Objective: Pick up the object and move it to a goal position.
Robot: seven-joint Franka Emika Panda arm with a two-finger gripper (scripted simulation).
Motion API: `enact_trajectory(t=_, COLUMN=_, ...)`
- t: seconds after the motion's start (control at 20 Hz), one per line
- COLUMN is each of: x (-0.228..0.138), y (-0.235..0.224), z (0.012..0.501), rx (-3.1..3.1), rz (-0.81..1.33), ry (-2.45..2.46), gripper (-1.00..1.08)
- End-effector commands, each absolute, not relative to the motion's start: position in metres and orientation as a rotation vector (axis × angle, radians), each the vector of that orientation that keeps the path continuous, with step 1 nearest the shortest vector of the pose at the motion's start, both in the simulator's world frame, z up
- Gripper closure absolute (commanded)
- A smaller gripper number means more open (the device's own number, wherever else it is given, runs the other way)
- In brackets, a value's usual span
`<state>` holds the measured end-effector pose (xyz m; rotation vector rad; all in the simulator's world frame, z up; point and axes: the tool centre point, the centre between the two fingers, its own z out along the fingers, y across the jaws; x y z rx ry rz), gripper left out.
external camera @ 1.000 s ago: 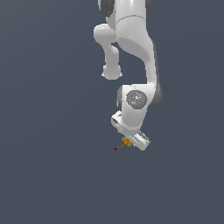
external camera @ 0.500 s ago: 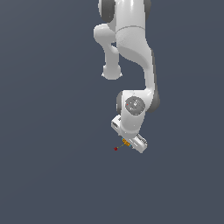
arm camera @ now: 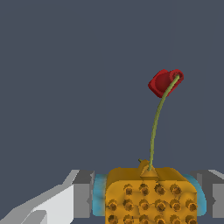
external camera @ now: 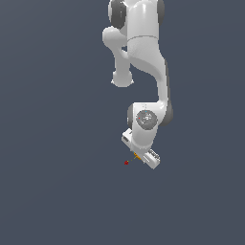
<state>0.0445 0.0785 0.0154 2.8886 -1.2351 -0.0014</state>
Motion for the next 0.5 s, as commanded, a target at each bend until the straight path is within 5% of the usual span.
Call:
enact_trajectory(t=0.0, x=0.0448, y=0.0782, z=0.0152, rx=2.889, rz=0.0, ry=-1.236, gripper=1.08)
enact_trajectory(t=0.45, x=0.045, y=0.0766, z=0.0166, rx=2.889, rz=0.0, ry=-1.236, gripper=1.08)
